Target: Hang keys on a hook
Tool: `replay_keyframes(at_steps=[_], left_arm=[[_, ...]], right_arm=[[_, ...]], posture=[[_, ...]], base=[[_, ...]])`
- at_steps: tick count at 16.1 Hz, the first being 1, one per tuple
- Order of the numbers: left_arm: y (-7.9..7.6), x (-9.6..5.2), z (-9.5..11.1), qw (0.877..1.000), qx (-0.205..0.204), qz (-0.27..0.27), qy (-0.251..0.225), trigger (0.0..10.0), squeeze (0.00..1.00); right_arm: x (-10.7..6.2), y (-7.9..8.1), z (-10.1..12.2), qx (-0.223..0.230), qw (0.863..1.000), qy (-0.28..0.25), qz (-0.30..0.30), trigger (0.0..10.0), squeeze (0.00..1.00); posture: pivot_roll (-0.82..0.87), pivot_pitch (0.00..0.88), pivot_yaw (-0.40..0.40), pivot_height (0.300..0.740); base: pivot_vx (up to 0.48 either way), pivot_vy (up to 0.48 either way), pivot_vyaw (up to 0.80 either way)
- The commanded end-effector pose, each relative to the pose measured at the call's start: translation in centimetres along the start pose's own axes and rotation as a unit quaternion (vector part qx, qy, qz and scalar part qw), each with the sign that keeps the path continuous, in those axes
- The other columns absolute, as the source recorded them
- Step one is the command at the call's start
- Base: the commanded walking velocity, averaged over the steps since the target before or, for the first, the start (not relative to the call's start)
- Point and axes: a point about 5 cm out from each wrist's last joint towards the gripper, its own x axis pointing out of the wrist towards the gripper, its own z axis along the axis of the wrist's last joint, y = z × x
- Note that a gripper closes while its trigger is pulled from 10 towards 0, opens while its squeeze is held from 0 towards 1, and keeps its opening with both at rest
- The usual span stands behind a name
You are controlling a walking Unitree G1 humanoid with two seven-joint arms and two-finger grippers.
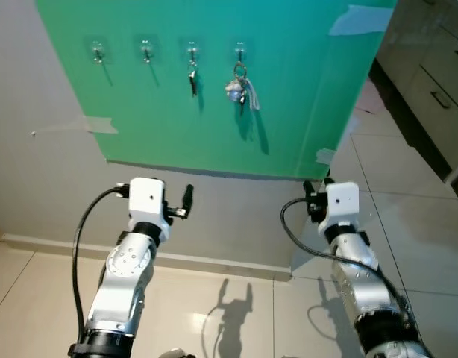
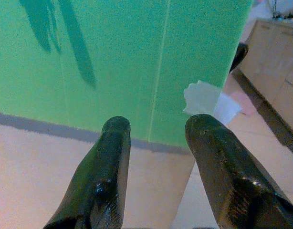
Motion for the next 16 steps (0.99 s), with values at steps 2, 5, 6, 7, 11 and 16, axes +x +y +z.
replay_keyframes(at_steps=[2, 5, 6, 7, 11, 16], left_arm=[[-0.3, -0.1, 0.4, 1.000, 0.007, -0.008, -0.005, 10.0, 0.00], [-0.2, -0.4, -0.1, 1.000, -0.002, 0.000, 0.000, 10.0, 0.00], [-0.2, -0.4, -0.1, 1.000, -0.004, 0.000, 0.000, 10.0, 0.00], [-0.1, -0.5, -0.2, 1.000, -0.007, 0.002, 0.001, 10.0, 0.00], [-0.2, -0.8, -0.7, 0.999, -0.027, 0.015, 0.010, 10.0, 0.00], [-0.6, -0.8, -1.0, 0.999, -0.037, 0.013, 0.013, 10.0, 0.00]], right_arm=[[0.2, 0.7, 0.8, 0.002, 1.000, -0.003, 0.013, 10.0, 0.00], [0.6, 1.2, 1.0, 0.006, 1.000, 0.007, 0.018, 10.0, 0.00], [0.6, 1.2, 1.0, 0.007, 1.000, 0.010, 0.020, 10.0, 0.00], [0.7, 1.2, 1.1, 0.010, 1.000, 0.014, 0.019, 10.0, 0.00], [1.0, 0.4, 1.1, 0.026, 0.999, 0.031, 0.015, 10.0, 0.00], [1.1, 0.2, 0.9, 0.029, 0.998, 0.044, 0.021, 10.0, 0.00]], posture=[[-0.10, 0.000, 0.051, 0.740], [-0.10, 0.000, 0.043, 0.740], [-0.10, 0.000, 0.043, 0.740], [-0.09, 0.000, 0.037, 0.740], [-0.08, 0.000, 0.016, 0.740], [-0.08, 0.000, 0.012, 0.740]], base=[[0.000, 0.000, 0.00], [0.000, 0.000, 0.00], [0.000, 0.000, 0.00], [0.000, 0.461, 0.00], [0.000, 0.469, 0.00], [0.000, 0.469, 0.00]])
